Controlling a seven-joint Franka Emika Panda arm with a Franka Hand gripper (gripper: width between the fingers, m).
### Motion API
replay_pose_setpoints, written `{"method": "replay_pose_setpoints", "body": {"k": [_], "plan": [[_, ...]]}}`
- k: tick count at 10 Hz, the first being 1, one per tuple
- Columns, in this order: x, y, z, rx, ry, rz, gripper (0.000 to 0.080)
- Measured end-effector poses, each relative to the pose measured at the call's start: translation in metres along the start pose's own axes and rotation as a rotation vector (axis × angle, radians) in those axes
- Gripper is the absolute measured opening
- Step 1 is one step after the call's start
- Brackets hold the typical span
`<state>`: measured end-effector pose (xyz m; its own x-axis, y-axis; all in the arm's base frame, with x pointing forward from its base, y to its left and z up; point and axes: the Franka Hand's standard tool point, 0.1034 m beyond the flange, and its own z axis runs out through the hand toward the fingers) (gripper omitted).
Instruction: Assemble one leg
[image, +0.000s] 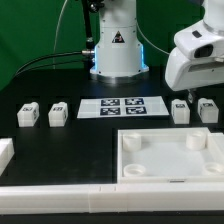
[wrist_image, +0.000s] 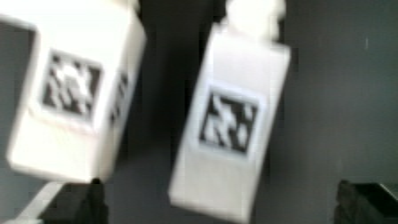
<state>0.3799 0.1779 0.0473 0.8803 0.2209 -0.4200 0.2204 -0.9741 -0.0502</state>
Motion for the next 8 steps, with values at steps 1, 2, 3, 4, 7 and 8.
{"method": "replay_pose_setpoints", "body": {"k": [1,2,3,4,7,8], "plan": [[0.001,-0.001,0.002,0.000,-0.109,0.006,0.0649],[0.001,-0.002,0.003,0.000,-0.205,0.013,0.0649],[-0.003,-0.003,0.003,-0.002,-0.337,0.014,0.0649],[0.000,-0.003,0.004,0.001,-0.439,0.011,0.0649],[0.005,-0.006,0.010,0.003,-0.479,0.013,0.0649],[0.006,-0.007,0.013,0.002,-0.477,0.013,0.0649]]}}
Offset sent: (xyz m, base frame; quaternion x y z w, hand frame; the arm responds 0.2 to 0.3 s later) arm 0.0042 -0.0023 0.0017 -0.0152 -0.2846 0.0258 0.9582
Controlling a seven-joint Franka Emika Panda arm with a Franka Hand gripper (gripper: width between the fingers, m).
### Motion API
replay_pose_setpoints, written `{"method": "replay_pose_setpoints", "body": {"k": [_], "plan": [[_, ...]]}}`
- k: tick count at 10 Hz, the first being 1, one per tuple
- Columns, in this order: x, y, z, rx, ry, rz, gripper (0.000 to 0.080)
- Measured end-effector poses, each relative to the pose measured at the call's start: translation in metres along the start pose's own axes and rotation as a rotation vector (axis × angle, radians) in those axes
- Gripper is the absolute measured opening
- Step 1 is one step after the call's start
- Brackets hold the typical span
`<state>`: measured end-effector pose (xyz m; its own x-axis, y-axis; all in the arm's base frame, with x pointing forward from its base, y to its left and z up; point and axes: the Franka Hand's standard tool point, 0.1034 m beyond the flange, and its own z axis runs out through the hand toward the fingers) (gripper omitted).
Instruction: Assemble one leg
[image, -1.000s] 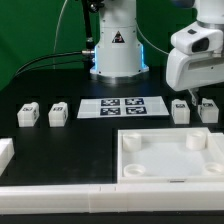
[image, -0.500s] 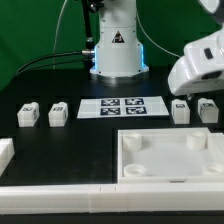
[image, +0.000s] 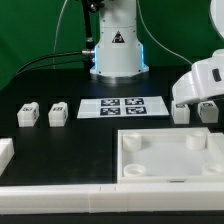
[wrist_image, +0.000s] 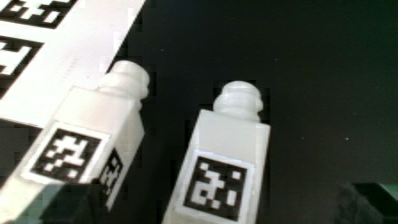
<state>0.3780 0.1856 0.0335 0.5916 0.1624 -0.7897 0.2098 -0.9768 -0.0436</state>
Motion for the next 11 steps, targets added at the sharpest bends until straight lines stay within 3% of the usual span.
{"method": "replay_pose_setpoints", "body": {"k": [6,11], "plan": [[0.015,-0.001,0.016,0.009,0.019,0.001,0.0649],[0.016,0.002,0.026,0.012,0.018,0.004,0.0649]]}}
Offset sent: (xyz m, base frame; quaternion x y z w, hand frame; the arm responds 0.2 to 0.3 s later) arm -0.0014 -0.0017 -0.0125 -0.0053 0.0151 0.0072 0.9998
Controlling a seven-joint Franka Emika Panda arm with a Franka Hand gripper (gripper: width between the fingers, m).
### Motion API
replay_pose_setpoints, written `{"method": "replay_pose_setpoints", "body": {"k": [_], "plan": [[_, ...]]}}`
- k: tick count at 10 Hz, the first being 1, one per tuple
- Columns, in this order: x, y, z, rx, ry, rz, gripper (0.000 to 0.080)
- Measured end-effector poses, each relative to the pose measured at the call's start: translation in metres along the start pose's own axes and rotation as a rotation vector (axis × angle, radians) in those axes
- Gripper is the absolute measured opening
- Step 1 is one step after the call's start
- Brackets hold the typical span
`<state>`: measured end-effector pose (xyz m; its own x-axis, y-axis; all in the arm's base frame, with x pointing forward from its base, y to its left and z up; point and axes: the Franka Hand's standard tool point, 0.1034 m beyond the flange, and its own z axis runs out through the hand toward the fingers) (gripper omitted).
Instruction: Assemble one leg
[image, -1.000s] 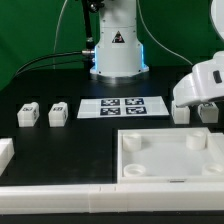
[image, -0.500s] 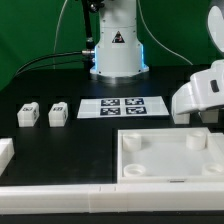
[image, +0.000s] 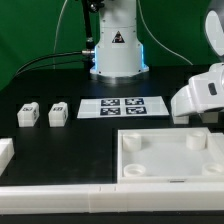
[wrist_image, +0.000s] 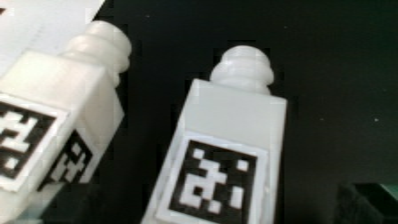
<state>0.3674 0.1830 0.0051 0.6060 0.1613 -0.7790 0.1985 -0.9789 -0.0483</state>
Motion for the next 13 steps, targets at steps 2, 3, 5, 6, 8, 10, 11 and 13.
{"method": "replay_pose_setpoints", "body": {"k": [2,3,5,6,8,10,11,13], "plan": [[-0.0024,0.0013,0.0054,0.000,-0.010,0.002,0.0649],[-0.0033,0.0015,0.0088,-0.001,-0.009,0.002,0.0649],[-0.0034,0.0014,0.0094,-0.001,-0.006,0.002,0.0622],[-0.0034,0.0005,0.0092,-0.002,-0.006,0.001,0.0622],[-0.0036,-0.0007,0.0093,-0.004,-0.006,-0.001,0.0338],[-0.0036,-0.0007,0.0093,-0.004,-0.006,-0.002,0.0284],[-0.0036,-0.0008,0.0093,-0.004,-0.006,-0.002,0.0284],[-0.0036,-0.0008,0.0093,-0.004,-0.006,-0.002,0.0284]]}}
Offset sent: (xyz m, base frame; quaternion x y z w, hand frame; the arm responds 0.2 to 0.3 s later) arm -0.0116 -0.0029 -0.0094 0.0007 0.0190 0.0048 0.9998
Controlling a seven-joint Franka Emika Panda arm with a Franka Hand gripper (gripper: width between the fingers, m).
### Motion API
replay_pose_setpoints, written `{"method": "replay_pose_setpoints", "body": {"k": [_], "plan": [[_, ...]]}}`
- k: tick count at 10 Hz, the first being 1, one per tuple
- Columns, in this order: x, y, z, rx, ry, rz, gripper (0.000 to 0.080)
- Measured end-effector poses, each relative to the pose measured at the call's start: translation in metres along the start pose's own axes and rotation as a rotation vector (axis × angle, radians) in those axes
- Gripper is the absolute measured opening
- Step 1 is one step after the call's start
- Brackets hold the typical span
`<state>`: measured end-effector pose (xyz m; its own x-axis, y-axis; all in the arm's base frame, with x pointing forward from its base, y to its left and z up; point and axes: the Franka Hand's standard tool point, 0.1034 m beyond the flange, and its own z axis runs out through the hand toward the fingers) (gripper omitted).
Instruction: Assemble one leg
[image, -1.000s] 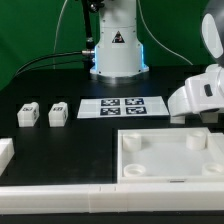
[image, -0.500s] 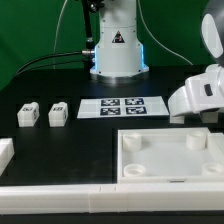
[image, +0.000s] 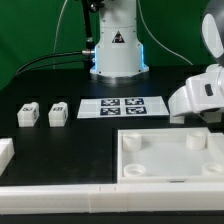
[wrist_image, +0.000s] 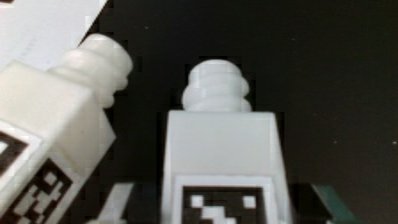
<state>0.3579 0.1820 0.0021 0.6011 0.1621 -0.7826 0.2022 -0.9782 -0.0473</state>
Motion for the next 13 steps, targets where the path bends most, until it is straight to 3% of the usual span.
{"method": "replay_pose_setpoints", "body": {"k": [3,6,9,11,12,13], "plan": [[-0.009,0.002,-0.011,-0.004,-0.009,0.001,0.0285],[-0.043,0.009,-0.045,-0.016,-0.048,0.003,0.0285],[-0.059,0.024,-0.075,0.001,-0.006,-0.012,0.0287],[-0.059,0.025,-0.074,0.001,0.003,-0.011,0.0287],[-0.046,0.024,-0.082,0.007,0.133,-0.007,0.0287],[-0.047,0.025,-0.085,0.003,0.258,-0.002,0.0287]]}}
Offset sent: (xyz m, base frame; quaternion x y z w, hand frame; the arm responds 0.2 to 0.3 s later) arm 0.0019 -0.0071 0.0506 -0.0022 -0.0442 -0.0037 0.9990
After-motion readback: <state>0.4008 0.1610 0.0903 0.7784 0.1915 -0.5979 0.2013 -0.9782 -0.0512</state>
